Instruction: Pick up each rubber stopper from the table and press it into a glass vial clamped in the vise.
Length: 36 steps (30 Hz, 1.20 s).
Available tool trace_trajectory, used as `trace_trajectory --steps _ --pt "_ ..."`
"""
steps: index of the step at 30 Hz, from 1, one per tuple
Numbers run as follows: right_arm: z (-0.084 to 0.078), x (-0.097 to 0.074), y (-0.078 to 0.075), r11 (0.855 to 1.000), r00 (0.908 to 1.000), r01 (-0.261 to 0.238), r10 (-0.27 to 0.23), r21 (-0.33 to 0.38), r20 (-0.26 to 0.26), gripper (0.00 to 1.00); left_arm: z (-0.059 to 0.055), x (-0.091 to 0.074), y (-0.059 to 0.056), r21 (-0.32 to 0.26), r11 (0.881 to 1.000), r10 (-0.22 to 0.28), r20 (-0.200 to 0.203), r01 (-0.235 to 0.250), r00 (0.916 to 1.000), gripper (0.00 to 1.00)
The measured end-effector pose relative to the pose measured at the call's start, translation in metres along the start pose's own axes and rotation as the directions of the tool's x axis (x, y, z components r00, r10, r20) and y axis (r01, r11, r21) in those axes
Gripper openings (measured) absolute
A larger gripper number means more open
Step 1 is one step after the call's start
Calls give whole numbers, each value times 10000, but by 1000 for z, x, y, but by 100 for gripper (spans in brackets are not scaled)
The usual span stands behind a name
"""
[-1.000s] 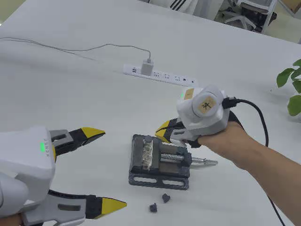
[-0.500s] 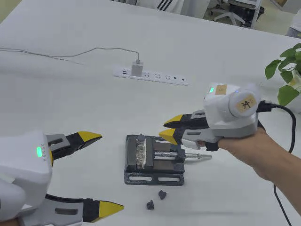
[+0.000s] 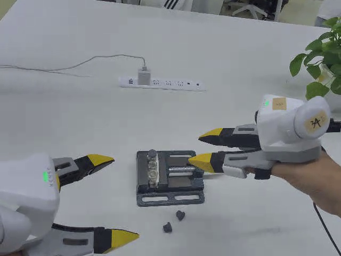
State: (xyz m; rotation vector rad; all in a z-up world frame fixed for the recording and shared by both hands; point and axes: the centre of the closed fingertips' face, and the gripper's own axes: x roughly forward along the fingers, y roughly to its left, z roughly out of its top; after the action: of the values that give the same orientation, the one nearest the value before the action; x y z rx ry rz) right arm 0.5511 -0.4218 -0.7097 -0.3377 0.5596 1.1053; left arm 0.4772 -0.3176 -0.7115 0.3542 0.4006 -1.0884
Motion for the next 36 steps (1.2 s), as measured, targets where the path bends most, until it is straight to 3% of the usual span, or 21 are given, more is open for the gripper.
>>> trace_trajectory --steps 13,19,28,34,36 --pt "-31 -29 16 9993 9976 -229 209 287 656 51 -13 23 -18 47 9970 -773 -732 778 9943 66" --pt "-44 -37 20 9981 9959 -246 196 565 880 56 -17 34 -21 60 9938 -1098 -968 1109 9892 63" --pt "-60 -49 27 9967 9944 -287 208 760 1035 64 -36 55 -27 -28 9879 -1535 -1560 1550 9758 52" --pt "-73 -54 33 9966 9950 -350 278 742 955 71 -54 68 -37 -198 9822 -1865 -2138 1866 9589 44" --pt "-78 -55 35 9965 9950 -426 358 718 931 73 -57 72 -38 -186 9817 -1891 -2168 1896 9577 43"
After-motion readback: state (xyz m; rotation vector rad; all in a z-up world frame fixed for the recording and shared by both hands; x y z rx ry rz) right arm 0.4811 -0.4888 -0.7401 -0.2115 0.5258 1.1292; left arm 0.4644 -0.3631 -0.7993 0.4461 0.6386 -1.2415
